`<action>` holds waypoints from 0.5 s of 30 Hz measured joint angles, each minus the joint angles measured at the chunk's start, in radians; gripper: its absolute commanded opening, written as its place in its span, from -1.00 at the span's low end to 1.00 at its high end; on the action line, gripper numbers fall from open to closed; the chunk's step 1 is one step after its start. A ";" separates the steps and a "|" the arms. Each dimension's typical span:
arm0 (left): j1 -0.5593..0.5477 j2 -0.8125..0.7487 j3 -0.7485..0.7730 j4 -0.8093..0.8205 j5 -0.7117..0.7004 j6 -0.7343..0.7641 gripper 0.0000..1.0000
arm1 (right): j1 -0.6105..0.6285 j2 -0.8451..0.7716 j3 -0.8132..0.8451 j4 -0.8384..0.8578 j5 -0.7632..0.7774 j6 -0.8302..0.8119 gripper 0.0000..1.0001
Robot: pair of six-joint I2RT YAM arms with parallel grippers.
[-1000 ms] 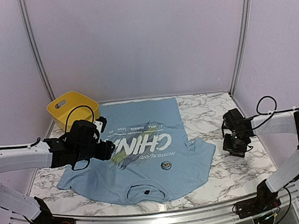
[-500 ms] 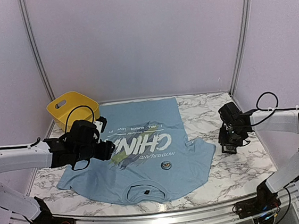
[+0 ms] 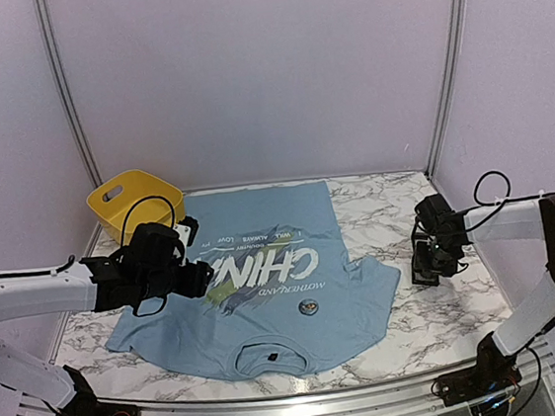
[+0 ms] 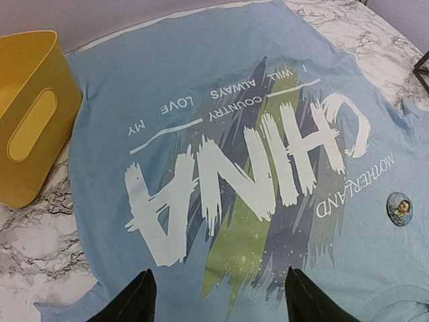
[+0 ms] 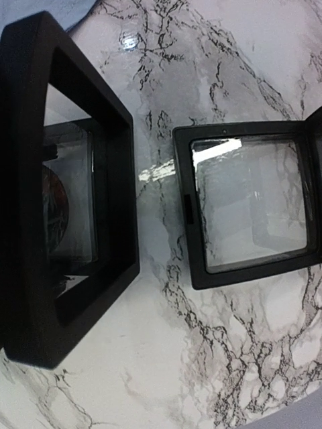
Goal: Pin the brooch onto the clothing
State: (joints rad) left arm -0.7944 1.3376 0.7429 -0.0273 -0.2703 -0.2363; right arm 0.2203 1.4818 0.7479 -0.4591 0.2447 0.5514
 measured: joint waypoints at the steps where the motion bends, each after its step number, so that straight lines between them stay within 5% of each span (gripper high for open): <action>1: 0.000 -0.001 0.000 0.000 0.000 0.001 0.36 | 0.000 0.008 -0.004 0.006 -0.001 -0.005 0.02; 15: 0.000 -0.003 0.000 0.000 0.000 0.010 0.36 | -0.002 0.019 -0.021 0.056 0.002 -0.051 -0.24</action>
State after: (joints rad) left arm -0.7944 1.3346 0.7429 -0.0273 -0.2703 -0.2264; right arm 0.2184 1.5005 0.7265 -0.4026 0.2466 0.5007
